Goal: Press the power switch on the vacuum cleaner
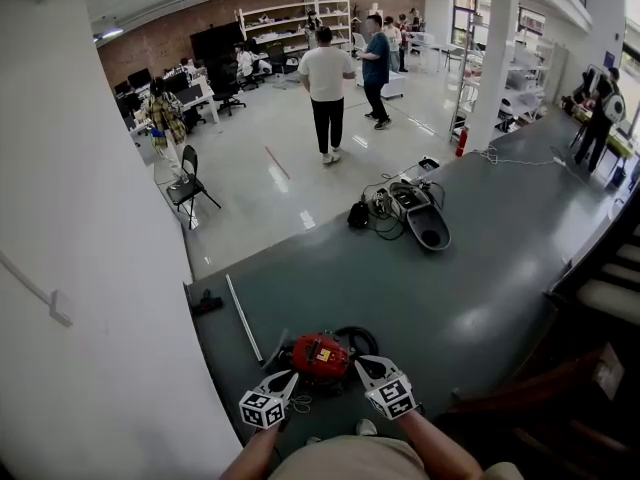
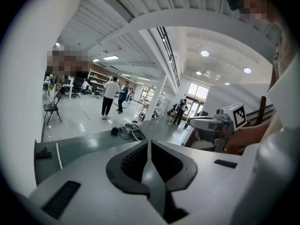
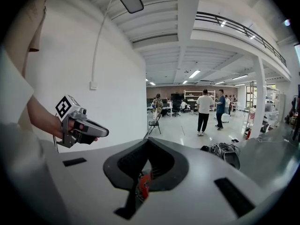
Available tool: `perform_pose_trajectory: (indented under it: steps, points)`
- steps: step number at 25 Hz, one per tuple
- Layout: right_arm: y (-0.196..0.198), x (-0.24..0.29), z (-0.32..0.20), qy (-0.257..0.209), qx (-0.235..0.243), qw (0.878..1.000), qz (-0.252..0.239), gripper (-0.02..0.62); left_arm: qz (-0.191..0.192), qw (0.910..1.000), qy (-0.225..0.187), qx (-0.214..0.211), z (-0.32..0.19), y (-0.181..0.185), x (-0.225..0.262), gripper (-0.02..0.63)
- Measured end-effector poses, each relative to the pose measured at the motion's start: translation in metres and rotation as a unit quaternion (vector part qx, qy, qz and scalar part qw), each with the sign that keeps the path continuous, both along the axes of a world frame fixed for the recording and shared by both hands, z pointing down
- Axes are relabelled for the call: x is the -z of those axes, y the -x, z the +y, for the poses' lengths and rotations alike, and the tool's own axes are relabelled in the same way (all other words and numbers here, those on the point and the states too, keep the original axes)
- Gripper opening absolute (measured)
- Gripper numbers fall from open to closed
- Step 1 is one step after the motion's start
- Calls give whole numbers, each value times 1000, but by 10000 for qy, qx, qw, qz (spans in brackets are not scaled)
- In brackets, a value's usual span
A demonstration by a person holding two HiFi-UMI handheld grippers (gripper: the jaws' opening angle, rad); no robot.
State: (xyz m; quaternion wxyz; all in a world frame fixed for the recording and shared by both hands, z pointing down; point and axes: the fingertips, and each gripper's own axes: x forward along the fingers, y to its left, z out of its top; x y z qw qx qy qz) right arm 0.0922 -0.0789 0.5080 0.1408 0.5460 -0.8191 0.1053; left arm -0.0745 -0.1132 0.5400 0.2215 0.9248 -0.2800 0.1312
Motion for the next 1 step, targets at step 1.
perform_pose_trajectory:
  steps: [1]
  points:
    - [-5, 0, 1, 5, -37, 10000, -18, 6, 10, 10000, -14, -8, 0, -3, 1, 12]
